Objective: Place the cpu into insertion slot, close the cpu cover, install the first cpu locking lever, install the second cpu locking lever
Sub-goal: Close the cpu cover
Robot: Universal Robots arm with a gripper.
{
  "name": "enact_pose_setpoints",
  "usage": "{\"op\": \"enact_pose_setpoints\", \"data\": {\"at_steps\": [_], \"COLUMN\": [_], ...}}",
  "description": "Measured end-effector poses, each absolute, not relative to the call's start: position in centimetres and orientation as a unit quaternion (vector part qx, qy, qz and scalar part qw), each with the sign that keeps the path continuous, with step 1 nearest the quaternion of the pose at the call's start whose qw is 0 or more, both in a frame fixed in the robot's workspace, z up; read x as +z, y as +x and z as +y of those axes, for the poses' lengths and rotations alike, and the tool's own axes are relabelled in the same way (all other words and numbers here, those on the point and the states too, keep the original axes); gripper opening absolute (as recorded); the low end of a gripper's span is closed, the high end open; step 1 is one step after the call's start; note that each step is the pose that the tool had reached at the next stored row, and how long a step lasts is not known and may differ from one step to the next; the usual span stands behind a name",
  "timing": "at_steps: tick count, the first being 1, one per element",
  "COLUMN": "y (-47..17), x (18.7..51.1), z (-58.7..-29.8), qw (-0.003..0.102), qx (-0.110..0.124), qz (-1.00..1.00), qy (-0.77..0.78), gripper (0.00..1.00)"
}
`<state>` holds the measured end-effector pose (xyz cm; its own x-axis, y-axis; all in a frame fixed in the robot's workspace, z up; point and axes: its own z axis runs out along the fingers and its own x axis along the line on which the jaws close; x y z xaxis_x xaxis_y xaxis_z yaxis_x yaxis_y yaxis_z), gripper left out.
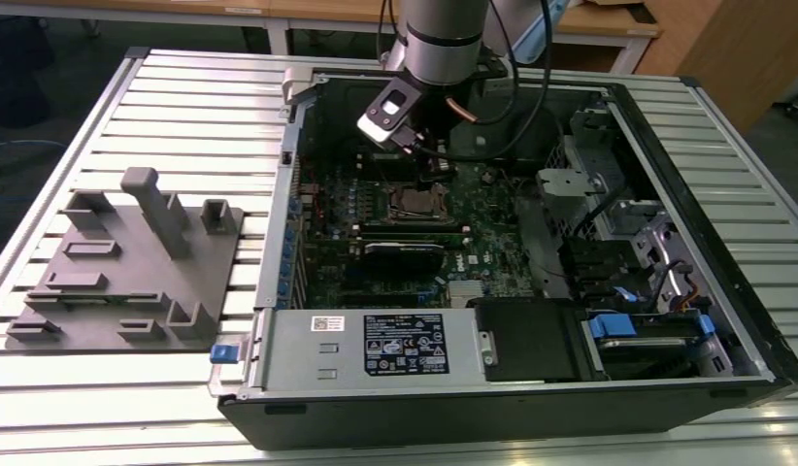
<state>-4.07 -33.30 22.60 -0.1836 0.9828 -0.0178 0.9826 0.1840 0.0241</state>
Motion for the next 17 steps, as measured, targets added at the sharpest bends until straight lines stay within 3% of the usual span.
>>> {"op": "enact_pose_setpoints", "data": {"at_steps": [17], "y": [-4.07], "x": [22.6], "z": [-33.3], "qw": [0.014], "qx": [0.004], "qz": [0.778], "qy": [0.628], "gripper": [0.11]}}
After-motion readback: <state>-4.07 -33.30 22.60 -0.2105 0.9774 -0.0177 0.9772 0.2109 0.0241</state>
